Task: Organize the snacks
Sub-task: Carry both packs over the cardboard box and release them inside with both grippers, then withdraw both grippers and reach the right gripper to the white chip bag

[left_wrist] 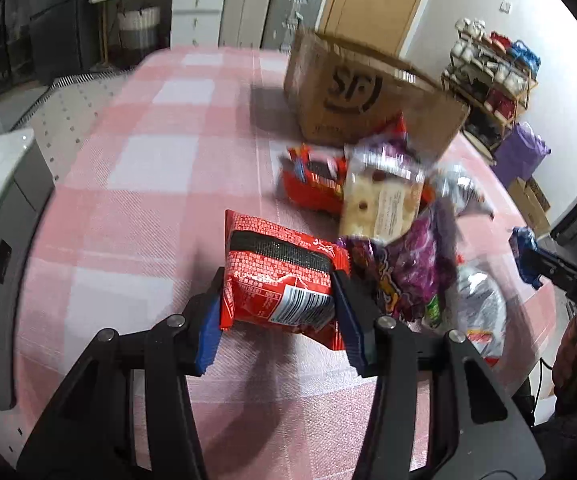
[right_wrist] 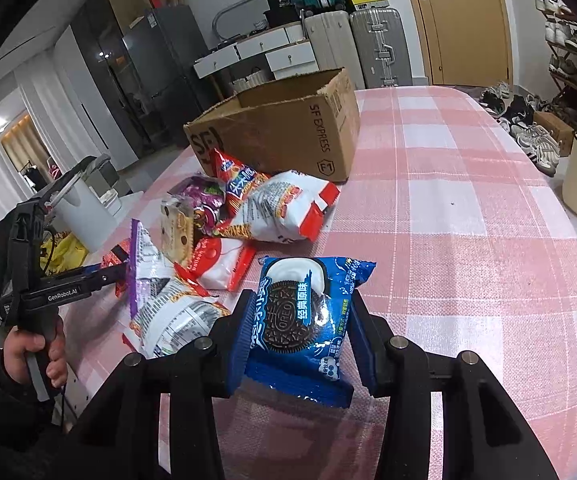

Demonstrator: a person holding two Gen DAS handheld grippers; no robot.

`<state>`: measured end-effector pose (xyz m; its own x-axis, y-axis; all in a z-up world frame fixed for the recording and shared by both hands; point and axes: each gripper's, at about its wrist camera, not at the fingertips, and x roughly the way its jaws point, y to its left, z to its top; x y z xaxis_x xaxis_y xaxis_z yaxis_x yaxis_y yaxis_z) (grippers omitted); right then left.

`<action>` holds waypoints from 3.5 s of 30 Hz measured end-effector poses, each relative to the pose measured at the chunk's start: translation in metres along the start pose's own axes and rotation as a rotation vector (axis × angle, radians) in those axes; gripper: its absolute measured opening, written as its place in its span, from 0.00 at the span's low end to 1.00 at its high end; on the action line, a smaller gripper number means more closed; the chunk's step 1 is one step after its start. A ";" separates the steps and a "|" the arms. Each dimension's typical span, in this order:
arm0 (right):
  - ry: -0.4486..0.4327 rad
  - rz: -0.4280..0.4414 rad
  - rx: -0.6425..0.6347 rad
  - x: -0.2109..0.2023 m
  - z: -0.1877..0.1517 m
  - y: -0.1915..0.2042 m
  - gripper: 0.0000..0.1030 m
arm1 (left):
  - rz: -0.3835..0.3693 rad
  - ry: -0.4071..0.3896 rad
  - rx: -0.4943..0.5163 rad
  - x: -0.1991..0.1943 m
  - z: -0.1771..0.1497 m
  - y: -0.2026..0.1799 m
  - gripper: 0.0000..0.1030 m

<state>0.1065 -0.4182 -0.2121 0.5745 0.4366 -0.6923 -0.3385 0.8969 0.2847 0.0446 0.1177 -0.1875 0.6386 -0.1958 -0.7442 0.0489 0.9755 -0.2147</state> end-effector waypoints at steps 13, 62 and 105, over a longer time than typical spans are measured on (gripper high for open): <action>-0.082 0.079 -0.002 -0.027 0.043 0.010 0.43 | -0.085 -0.169 0.006 -0.070 0.058 -0.011 0.46; -0.056 0.143 -0.061 0.138 0.241 -0.010 0.52 | -0.239 0.044 0.027 0.159 0.263 -0.080 0.59; -0.262 0.191 -0.195 -0.090 0.085 0.088 0.92 | -0.080 -0.284 0.075 -0.136 0.069 -0.095 0.92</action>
<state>0.0878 -0.3725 -0.0684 0.6499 0.6205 -0.4389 -0.5789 0.7783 0.2432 0.0056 0.0588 -0.0224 0.8193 -0.2464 -0.5177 0.1572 0.9649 -0.2105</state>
